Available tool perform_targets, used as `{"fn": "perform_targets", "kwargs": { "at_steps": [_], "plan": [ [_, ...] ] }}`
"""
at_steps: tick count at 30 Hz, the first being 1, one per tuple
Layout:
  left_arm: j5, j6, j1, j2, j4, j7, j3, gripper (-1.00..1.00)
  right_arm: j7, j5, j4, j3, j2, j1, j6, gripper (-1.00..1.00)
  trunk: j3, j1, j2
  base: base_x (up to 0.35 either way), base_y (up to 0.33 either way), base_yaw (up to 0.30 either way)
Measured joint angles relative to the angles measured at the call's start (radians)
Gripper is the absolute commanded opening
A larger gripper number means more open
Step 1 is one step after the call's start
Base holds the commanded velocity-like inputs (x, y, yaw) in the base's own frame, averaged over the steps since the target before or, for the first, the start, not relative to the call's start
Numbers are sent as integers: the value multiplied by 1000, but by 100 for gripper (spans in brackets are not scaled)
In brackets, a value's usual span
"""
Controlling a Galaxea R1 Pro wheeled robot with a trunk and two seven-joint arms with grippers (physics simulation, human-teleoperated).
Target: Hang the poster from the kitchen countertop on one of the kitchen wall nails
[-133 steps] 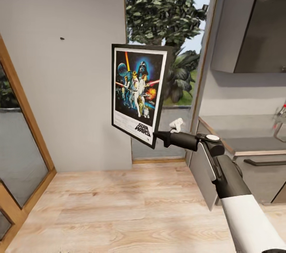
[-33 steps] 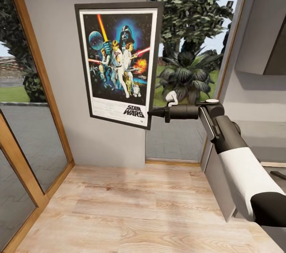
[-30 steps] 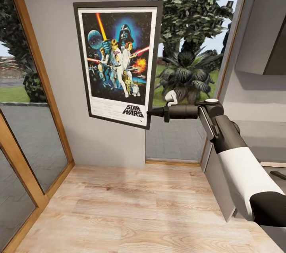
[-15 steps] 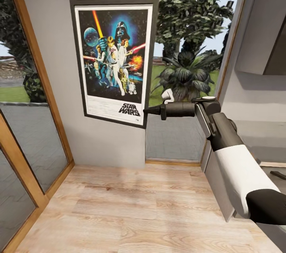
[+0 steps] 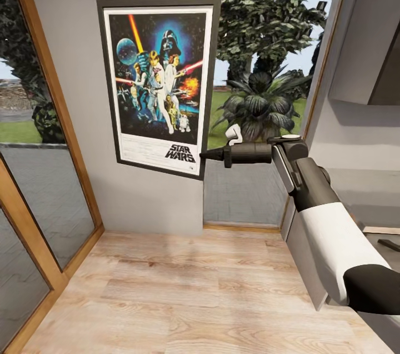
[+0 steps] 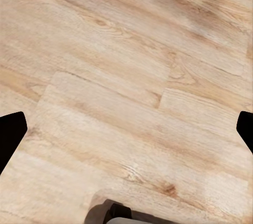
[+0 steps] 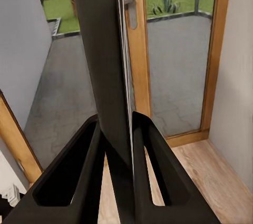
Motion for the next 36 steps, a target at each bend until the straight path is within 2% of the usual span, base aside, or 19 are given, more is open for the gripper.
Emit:
{"fn": "perform_targets", "kwargs": {
  "at_steps": [24,36],
  "plan": [
    [0,0,0,0,0,0,0,100,0,0,3,0,0,1,1,-100,0,0,0,17,3,0],
    [0,1,0,0,0,1,0,100,-1,-1,5,0,0,1,0,-100,0,0,0,155,206,0]
  ]
}}
